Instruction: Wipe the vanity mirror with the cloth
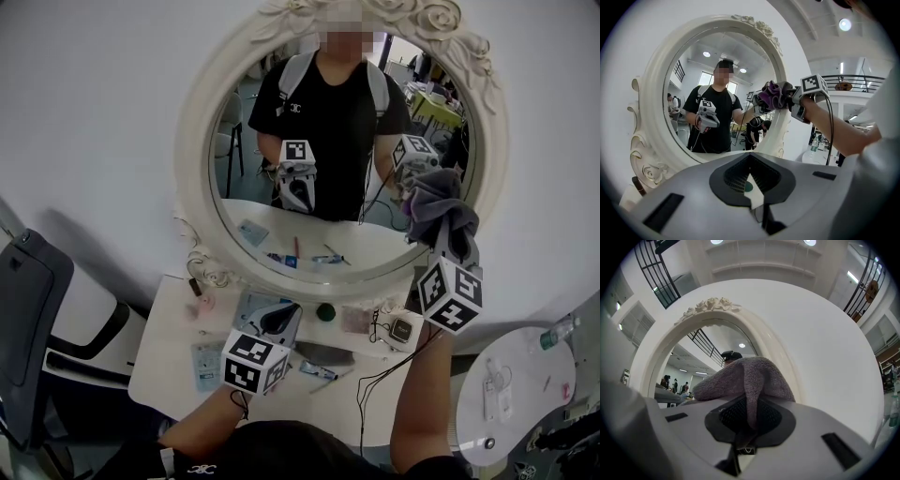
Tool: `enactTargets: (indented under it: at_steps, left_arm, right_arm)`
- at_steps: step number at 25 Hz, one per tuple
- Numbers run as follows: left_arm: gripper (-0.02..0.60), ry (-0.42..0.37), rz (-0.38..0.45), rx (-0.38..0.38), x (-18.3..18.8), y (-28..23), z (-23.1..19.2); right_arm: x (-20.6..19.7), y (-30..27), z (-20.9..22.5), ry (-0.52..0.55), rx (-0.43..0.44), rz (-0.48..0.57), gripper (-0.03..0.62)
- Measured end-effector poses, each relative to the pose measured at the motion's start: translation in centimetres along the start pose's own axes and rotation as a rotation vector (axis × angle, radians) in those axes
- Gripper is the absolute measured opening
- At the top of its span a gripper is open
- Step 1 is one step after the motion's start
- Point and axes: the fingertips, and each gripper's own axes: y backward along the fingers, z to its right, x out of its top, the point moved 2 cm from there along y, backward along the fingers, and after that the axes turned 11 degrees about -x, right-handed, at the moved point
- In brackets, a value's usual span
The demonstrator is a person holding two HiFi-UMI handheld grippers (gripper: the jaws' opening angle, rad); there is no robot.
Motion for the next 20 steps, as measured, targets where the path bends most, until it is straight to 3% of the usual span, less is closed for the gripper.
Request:
enactTargets:
  at_steps: [8,16,20]
  left_arm:
    - [-0.002,-0.004,-0.013,-0.017,-0.3,-0.4,0.5]
    - [-0.001,0.003,-0.018,-0.011,-0.8,-0.3,0.6]
    - [-0.001,-0.003,-0.018,-0.004,-0.7,0.1,0.6]
  right_arm:
    - [-7.7,1.4,0.0,0.057,-0.014,-0.149,0.041]
    - [-17.3,3.5,-2.8,0.074,0.071,-0.391,0.041]
    - [-20.1,4.2,-4.3,0.109,0.084,-0.443,0.041]
